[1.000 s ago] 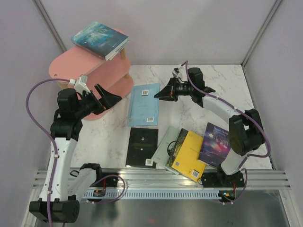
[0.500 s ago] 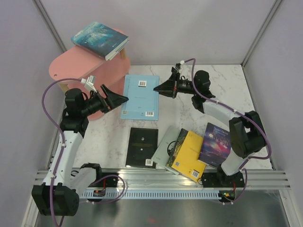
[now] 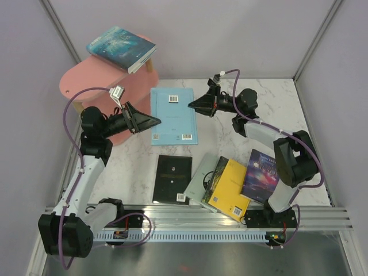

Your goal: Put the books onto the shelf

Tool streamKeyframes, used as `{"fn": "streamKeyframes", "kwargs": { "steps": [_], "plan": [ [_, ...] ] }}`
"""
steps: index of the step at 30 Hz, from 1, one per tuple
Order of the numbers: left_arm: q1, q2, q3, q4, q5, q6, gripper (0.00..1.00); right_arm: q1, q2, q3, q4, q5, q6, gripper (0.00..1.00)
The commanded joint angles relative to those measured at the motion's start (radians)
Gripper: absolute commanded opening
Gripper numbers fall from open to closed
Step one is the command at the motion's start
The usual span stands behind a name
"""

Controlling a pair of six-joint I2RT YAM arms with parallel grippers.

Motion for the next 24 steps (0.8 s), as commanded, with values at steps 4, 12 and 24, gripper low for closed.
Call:
{"fn": "streamKeyframes", "kwargs": {
  "steps": [4, 12, 24],
  "plan": [
    [-0.084, 0.002, 0.044, 0.066, 0.089, -0.046, 0.26, 0.007, 0.037, 0.026, 0.385, 0.046, 0.226, 0.0],
    [-0.086, -0.053, 0.241, -0.271, -0.046, 0.138, 0.02, 0.005, 0.021, 0.012, 0.397, 0.034, 0.239, 0.23],
    [-0.072, 0.04, 0.738, -0.637, -0.414, 0.278, 0.02, -0.113, -0.141, -0.146, 0.272, 0.058, 0.159, 0.98]
  ]
}}
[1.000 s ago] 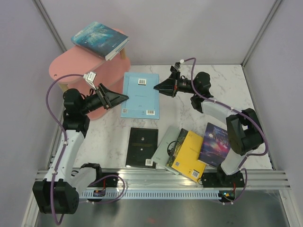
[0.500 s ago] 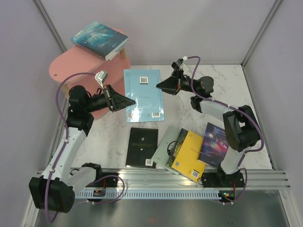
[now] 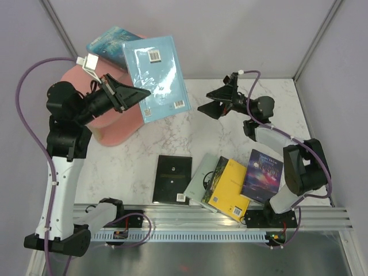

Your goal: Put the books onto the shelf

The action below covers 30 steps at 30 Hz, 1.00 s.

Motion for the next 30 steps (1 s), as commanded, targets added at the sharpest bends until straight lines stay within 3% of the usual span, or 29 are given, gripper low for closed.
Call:
{"fn": "streamKeyframes", "kwargs": {
  "steps": [1, 7, 14, 18, 22, 30],
  "plan": [
    [0.017, 0.052, 0.16, -0.036, -0.215, 0.086, 0.02, -0.041, -0.085, -0.074, 0.013, 0.025, -0.029, 0.98],
    [0.058, 0.259, 0.427, 0.006, -0.395, 0.01, 0.02, -0.04, -0.151, -0.158, -0.059, 0.023, -0.085, 0.98],
    [0.179, 0.523, 0.677, 0.069, -0.425, -0.167, 0.02, -0.04, -0.191, -0.172, -0.138, 0.013, -0.131, 0.98],
    [0.234, 0.61, 0.692, 0.082, -0.417, -0.254, 0.02, -0.04, -0.208, -0.178, -0.184, 0.008, -0.164, 0.98],
    [0.256, 0.693, 0.712, 0.081, -0.32, -0.311, 0.02, -0.041, -0.221, -0.177, -0.266, -0.001, -0.224, 0.98],
    [0.259, 0.675, 0.691, -0.035, -0.357, -0.28, 0.02, -0.04, -0.211, -0.161, -0.352, -0.006, -0.279, 0.98]
  ]
}}
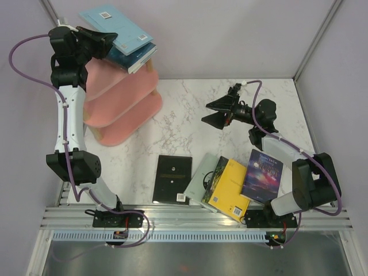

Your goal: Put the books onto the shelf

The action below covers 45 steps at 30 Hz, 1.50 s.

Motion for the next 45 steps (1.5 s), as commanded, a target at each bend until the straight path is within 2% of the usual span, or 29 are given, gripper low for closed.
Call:
{"fn": "streamKeyframes", "kwargs": {
  "steps": [1, 8, 11, 12, 14, 15, 18, 23, 26, 30, 33, 38, 40, 41, 42, 43, 44, 45],
  "plan": [
    [0.0, -0.046, 0.057, -0.012, 0.02, 0.009, 0.02, 0.001, -0.018, 0.013, -0.042, -0.019, -0.062, 0.98],
    [-0.001, -0.074, 0.045, -0.135, 0.005, 0.049, 0.03, 0.001, -0.01, 0.019, -0.111, -0.02, -0.117, 0.98],
    [0.0, -0.083, 0.019, -0.155, 0.019, 0.064, 0.2, -0.001, -0.01, 0.024, -0.148, -0.019, -0.146, 0.98],
    [0.002, -0.085, 0.013, -0.158, 0.019, 0.067, 0.32, 0.001, -0.012, 0.028, -0.174, -0.017, -0.166, 0.98],
    [0.002, -0.091, 0.006, -0.172, 0.016, 0.078, 0.47, 0.001, -0.013, 0.036, -0.203, -0.015, -0.191, 0.98],
    [0.004, -0.091, 0.005, -0.178, 0.016, 0.081, 0.57, 0.001, -0.016, 0.039, -0.235, -0.015, -0.201, 0.98],
    [0.011, -0.089, 0.008, -0.193, 0.022, 0.096, 0.72, 0.001, -0.022, 0.054, -0.298, -0.014, -0.252, 0.98],
    [0.046, -0.086, 0.028, -0.208, 0.071, 0.107, 0.87, 0.001, -0.031, 0.076, -0.397, -0.006, -0.339, 0.98],
    [0.088, -0.106, 0.048, -0.237, 0.109, 0.131, 0.9, 0.001, -0.036, 0.087, -0.464, -0.006, -0.39, 0.98],
    [0.145, -0.146, 0.056, -0.308, 0.168, 0.206, 0.91, 0.001, -0.039, 0.094, -0.548, -0.002, -0.444, 0.98],
    [0.172, -0.177, 0.039, -0.348, 0.148, 0.269, 0.9, 0.001, -0.033, 0.102, -0.581, 0.001, -0.468, 0.98],
    [0.18, -0.172, 0.019, -0.365, 0.177, 0.296, 0.84, 0.001, -0.018, 0.128, -0.633, 0.004, -0.516, 0.96],
    [0.18, -0.158, 0.023, -0.365, 0.198, 0.288, 0.73, 0.001, -0.013, 0.133, -0.639, 0.003, -0.524, 0.86],
    [0.18, -0.145, 0.023, -0.363, 0.198, 0.288, 0.68, 0.001, -0.012, 0.131, -0.639, 0.003, -0.525, 0.69],
    [0.181, -0.14, 0.023, -0.362, 0.192, 0.288, 0.5, 0.001, -0.01, 0.133, -0.638, 0.003, -0.527, 0.59],
    [0.181, -0.135, 0.025, -0.36, 0.189, 0.289, 0.38, -0.001, -0.01, 0.13, -0.639, 0.004, -0.528, 0.51],
    [0.18, -0.125, 0.025, -0.362, 0.186, 0.289, 0.21, 0.001, -0.01, 0.13, -0.639, 0.004, -0.528, 0.43],
    [0.178, -0.12, 0.025, -0.362, 0.188, 0.288, 0.15, -0.001, -0.01, 0.127, -0.641, 0.004, -0.531, 0.4]
  ]
}}
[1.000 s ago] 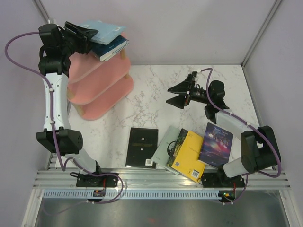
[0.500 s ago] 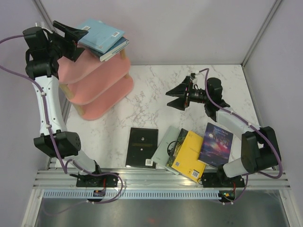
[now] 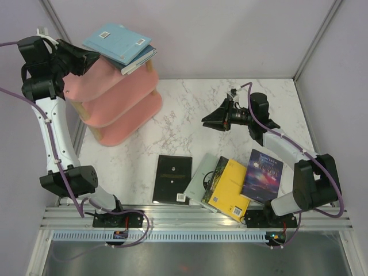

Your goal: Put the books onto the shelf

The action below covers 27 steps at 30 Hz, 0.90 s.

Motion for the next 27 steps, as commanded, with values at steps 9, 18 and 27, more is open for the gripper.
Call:
{"fn": "streamKeyframes", "kwargs": {
  "steps": [9, 18, 27],
  "plan": [
    [-0.053, 0.067, 0.011, -0.014, 0.001, 0.046, 0.02, -0.001, 0.003, 0.04, -0.02, 0.0, -0.044, 0.39],
    [-0.102, 0.085, -0.009, -0.017, -0.043, 0.049, 0.02, -0.005, 0.036, 0.077, -0.03, -0.001, -0.049, 0.4],
    [-0.121, 0.075, -0.029, -0.017, -0.082, 0.049, 0.02, -0.007, 0.062, 0.099, -0.031, -0.006, -0.053, 0.4]
  ]
}}
